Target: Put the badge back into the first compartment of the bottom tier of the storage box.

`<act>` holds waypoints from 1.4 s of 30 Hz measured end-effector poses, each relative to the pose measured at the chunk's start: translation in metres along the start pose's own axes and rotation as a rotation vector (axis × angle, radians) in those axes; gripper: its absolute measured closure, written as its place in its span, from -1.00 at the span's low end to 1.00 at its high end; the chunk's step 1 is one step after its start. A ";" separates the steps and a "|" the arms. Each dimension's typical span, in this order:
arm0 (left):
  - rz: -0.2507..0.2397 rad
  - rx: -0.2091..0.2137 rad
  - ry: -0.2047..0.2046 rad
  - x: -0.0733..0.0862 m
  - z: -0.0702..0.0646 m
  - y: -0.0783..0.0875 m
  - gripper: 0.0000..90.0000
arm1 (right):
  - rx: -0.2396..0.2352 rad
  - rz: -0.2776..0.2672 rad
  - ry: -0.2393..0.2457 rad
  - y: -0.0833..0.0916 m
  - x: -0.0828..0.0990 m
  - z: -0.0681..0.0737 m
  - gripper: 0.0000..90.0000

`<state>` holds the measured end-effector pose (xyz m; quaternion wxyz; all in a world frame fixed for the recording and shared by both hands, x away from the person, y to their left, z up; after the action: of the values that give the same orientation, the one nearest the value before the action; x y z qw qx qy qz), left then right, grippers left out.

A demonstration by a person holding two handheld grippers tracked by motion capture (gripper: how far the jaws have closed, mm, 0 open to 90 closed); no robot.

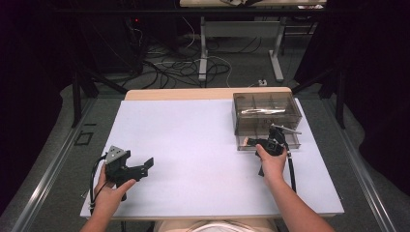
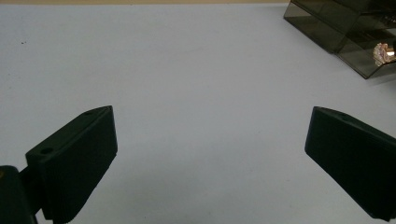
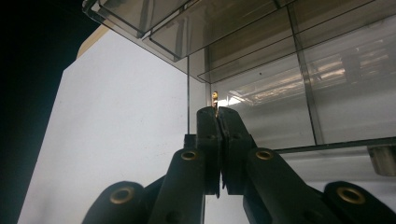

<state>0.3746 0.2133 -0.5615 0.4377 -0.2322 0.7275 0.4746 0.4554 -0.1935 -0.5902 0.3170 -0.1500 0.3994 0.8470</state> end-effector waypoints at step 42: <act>-0.005 0.019 -0.006 -0.001 -0.002 0.001 -0.95 | 0.041 -0.090 0.269 0.012 -0.005 0.032 -0.30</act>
<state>0.3738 0.2119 -0.5600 0.4430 -0.2285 0.7301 0.4674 0.4513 -0.1766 -0.5604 0.3012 -0.2735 0.4485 0.7958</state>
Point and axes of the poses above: each handheld gripper's, and its own axes: y roughly backward along the jaws, x roughly out of its underside, z roughly to its left, the point moved 8 cm from there along -y, roughly forward along the jaws, and after that the axes turned 1 degree about -z, right-handed, at the moved point
